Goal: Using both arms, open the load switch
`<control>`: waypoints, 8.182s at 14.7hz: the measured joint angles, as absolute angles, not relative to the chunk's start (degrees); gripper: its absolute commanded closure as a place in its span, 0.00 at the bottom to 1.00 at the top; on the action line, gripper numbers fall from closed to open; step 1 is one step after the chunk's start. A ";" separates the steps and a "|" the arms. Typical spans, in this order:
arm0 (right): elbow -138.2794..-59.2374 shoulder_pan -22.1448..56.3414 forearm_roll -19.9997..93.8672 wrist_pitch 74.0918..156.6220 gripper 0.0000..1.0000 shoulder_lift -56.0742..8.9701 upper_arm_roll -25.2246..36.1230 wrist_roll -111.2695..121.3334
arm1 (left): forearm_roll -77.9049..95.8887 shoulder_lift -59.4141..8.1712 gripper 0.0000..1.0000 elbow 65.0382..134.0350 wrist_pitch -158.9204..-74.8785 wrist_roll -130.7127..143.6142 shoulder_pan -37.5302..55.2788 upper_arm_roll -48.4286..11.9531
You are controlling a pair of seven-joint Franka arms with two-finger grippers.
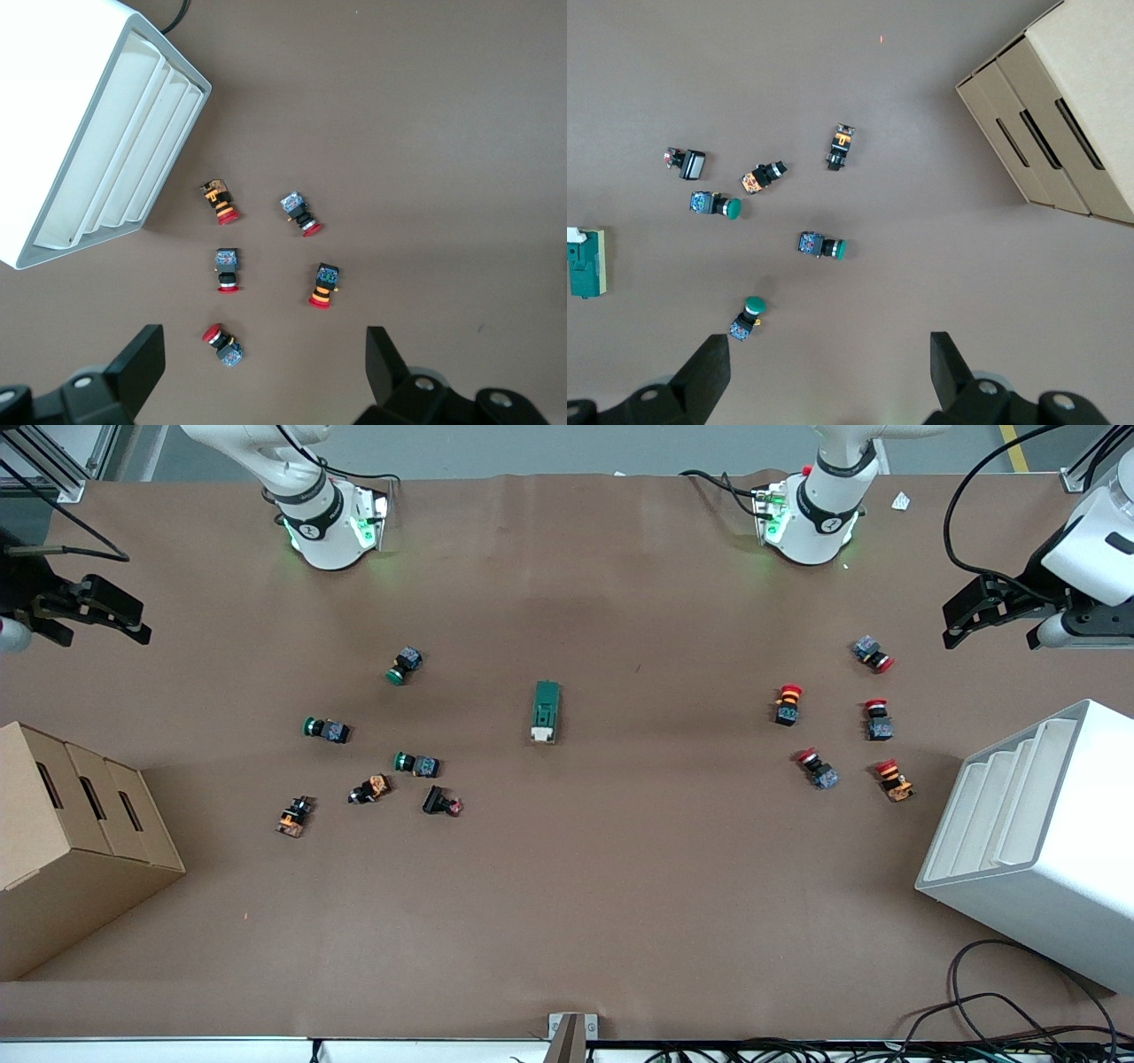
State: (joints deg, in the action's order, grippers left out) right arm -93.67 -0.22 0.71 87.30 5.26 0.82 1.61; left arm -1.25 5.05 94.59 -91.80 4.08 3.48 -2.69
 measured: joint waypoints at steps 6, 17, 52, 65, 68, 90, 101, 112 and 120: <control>-93.54 -0.20 0.70 87.29 0.00 5.25 0.82 1.63 | -1.25 4.20 0.00 92.54 -91.79 4.08 3.85 -3.13; -91.50 1.00 -1.49 96.80 0.00 -13.70 0.75 -3.63 | -1.93 -8.28 0.00 95.00 -103.43 31.53 10.01 -21.10; -76.34 34.54 19.17 98.94 0.00 -47.10 -1.64 -98.95 | -97.82 -45.42 0.01 106.58 -123.38 140.15 49.54 -21.71; -76.22 37.17 17.60 103.43 0.00 -49.31 -1.51 -100.00 | -100.52 -46.42 0.01 106.69 -119.89 141.46 51.53 -21.46; -74.97 37.48 17.63 99.69 0.00 -49.25 -1.54 -100.85 | -100.70 -46.44 0.01 106.71 -119.83 141.46 51.54 -21.45; -74.73 38.31 13.06 92.14 0.00 -48.48 -5.10 -101.62 | -100.80 -46.49 0.01 106.69 -119.63 141.46 51.61 -21.44; -71.32 34.77 0.73 90.39 0.00 -43.95 -4.98 -90.86 | -100.80 -46.47 0.02 104.34 -119.62 141.46 51.23 -21.43; -80.92 38.81 10.52 94.39 0.00 -45.20 -5.44 -90.87 | -100.80 -46.45 0.02 103.46 -119.61 140.79 49.62 -21.37; -75.13 26.02 7.12 86.23 0.00 -39.90 -3.65 -68.09 | -93.18 -43.77 0.02 102.48 -119.60 133.97 49.38 -21.47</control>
State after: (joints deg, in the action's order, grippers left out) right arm -75.13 26.02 7.12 86.23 -39.90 -3.65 -68.09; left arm -93.18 -43.77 102.48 -119.60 133.97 49.38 -21.47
